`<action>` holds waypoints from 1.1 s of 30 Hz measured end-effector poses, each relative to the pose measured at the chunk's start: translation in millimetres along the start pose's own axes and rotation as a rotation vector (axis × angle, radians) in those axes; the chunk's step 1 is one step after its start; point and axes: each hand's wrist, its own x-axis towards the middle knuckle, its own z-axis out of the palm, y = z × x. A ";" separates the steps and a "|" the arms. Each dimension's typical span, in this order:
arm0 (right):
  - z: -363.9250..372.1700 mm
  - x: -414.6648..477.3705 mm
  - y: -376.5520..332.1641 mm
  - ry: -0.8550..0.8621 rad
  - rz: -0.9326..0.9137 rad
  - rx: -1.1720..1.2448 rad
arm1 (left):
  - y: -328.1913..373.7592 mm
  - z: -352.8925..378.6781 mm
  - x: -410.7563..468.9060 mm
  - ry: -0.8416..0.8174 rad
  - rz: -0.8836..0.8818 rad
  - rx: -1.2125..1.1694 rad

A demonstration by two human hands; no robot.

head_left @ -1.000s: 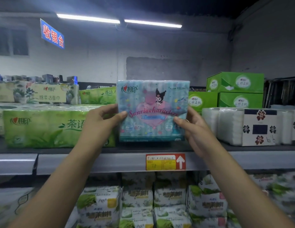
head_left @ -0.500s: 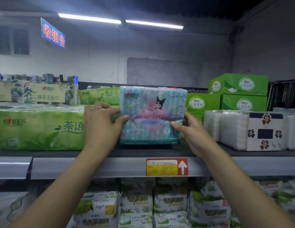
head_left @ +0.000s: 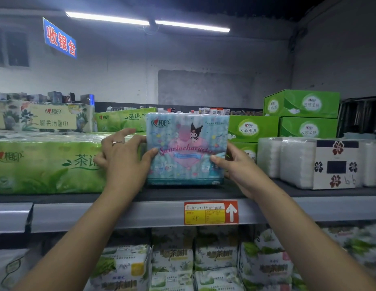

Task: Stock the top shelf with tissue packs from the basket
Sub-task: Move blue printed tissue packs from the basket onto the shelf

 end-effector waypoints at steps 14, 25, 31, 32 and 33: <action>2.0 -1.1 2.0 -0.048 0.003 -0.132 | -8.6 2.1 -5.9 0.040 0.052 -0.037; 1.2 -6.7 -1.7 -0.078 0.006 -0.154 | -11.9 1.0 -7.3 0.057 0.074 -0.141; -0.3 -8.0 -3.3 -0.081 0.012 -0.192 | -12.9 1.9 -6.1 0.069 0.079 -0.154; -0.8 -8.1 -3.2 -0.082 0.015 -0.181 | -13.3 1.9 -6.0 0.072 0.081 -0.155; -1.3 -8.4 -3.5 -0.088 0.018 -0.163 | -13.7 2.0 -6.0 0.076 0.083 -0.160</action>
